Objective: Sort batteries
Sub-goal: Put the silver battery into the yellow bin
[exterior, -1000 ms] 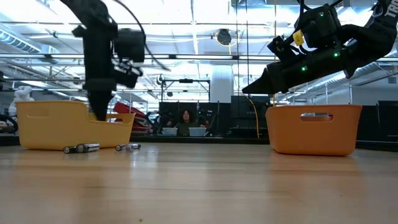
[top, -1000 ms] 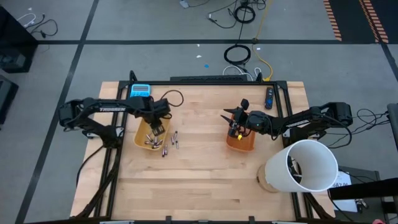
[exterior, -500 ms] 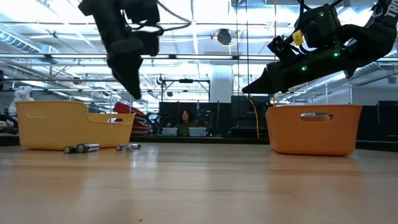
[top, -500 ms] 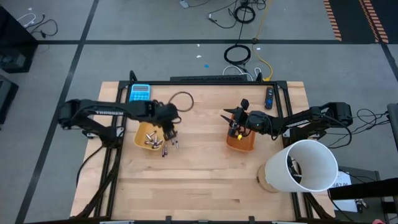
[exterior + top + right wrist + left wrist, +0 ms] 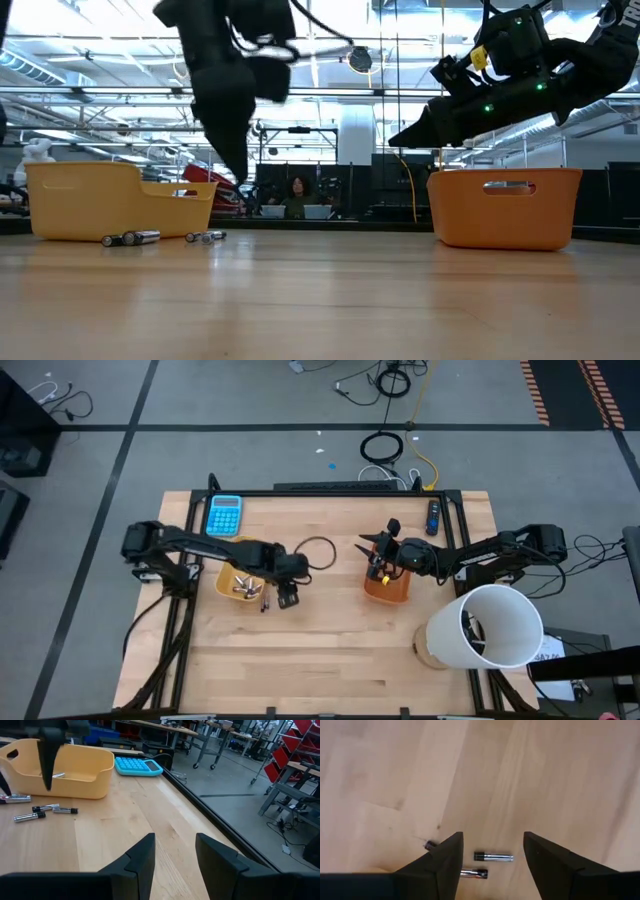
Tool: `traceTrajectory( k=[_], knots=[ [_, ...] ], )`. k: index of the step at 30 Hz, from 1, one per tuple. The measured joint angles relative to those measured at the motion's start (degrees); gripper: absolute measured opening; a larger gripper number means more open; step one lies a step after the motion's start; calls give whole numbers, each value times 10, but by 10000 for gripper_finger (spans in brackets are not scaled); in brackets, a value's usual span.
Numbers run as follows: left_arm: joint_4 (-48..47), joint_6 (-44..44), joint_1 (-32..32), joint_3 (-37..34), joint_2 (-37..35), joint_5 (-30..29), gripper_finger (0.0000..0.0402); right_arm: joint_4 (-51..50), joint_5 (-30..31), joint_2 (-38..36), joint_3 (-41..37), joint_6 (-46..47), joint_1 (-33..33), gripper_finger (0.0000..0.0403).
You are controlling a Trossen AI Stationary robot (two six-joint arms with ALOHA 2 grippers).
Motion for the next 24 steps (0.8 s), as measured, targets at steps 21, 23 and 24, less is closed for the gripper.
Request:
traceTrajectory(
  k=[21,23,24],
  knots=[
    [-129,59,69,25,93,-7,196,-7,-14,0,0,-1,0,132],
    [-131,74,72,25,93,0,196,-7,-14,0,0,-2,0,132],
    [-131,78,74,25,93,8,196,-5,-14,0,0,-4,0,132]
  ],
)
